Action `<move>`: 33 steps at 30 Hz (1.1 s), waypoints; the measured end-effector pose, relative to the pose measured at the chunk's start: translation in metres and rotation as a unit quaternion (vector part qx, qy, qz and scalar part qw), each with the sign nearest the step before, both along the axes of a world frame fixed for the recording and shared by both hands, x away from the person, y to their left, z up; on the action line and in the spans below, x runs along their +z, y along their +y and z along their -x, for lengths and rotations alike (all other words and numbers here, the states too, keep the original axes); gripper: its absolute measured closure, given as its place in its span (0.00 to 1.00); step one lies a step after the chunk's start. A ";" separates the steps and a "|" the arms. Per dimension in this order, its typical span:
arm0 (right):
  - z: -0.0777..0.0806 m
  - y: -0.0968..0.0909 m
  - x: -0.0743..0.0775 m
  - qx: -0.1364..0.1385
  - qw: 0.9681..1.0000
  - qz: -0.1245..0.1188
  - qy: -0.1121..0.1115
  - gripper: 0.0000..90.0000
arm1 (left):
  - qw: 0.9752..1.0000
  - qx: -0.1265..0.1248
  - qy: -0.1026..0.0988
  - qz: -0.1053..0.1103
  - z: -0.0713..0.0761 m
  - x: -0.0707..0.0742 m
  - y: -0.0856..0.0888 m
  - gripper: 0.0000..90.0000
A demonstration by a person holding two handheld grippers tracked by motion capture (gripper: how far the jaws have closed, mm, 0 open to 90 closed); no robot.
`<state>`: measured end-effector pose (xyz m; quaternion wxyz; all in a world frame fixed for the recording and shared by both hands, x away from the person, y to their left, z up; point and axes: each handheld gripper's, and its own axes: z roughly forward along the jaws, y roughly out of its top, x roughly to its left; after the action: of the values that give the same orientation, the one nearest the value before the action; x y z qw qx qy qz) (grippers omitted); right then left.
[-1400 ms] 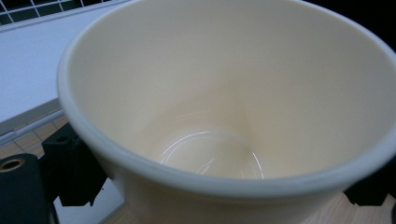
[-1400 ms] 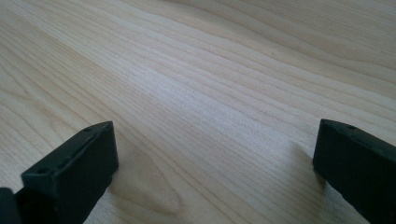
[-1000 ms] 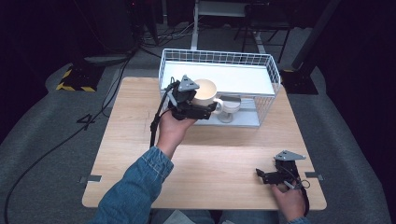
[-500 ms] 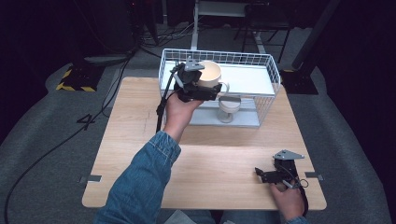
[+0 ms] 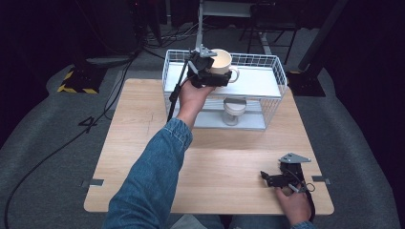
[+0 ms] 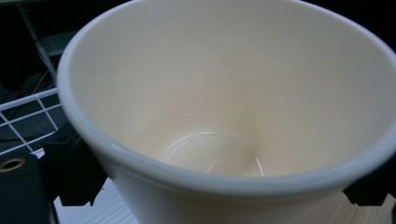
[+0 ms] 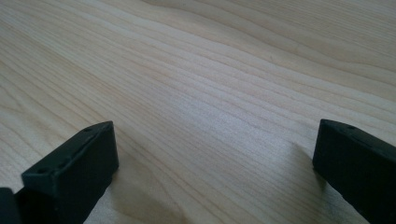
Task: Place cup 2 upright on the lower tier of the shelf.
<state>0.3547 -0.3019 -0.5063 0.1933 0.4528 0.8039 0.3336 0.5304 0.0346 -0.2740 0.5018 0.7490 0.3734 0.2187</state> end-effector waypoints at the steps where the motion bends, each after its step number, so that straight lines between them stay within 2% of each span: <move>1: 0.000 0.000 0.000 0.000 1.000 0.000 0.000 0.00 | 1.000 0.000 0.004 0.000 -0.004 -0.001 -0.001 0.09; 7: 0.000 0.000 0.000 -0.001 1.000 0.000 0.000 0.00 | 1.000 0.009 0.011 0.005 -0.021 -0.004 -0.005 0.09; 10: 0.000 0.000 0.000 -0.001 1.000 0.000 0.000 0.00 | 1.000 0.012 0.012 -0.001 -0.026 -0.005 -0.009 0.09; 14: 0.000 0.000 0.000 0.000 1.000 0.000 0.000 0.00 | 1.000 0.012 0.017 0.003 -0.033 -0.007 -0.012 0.09; 19: 0.000 0.000 0.000 0.000 1.000 0.001 -0.001 0.00 | 1.000 0.013 0.025 -0.007 -0.042 -0.008 -0.018 0.09; 27: 0.000 0.001 0.000 0.002 1.000 0.000 0.000 0.00 | 0.999 0.012 0.048 -0.012 -0.050 -0.016 -0.022 0.09; 33: 0.001 0.001 0.000 0.003 1.000 0.000 0.001 0.00 | 0.999 0.012 0.048 -0.020 -0.050 -0.018 -0.025 0.09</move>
<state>0.3542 -0.3007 -0.5061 0.1918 0.4505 0.8056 0.3336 0.5800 0.0094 -0.2923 0.4658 0.7639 0.4013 0.1959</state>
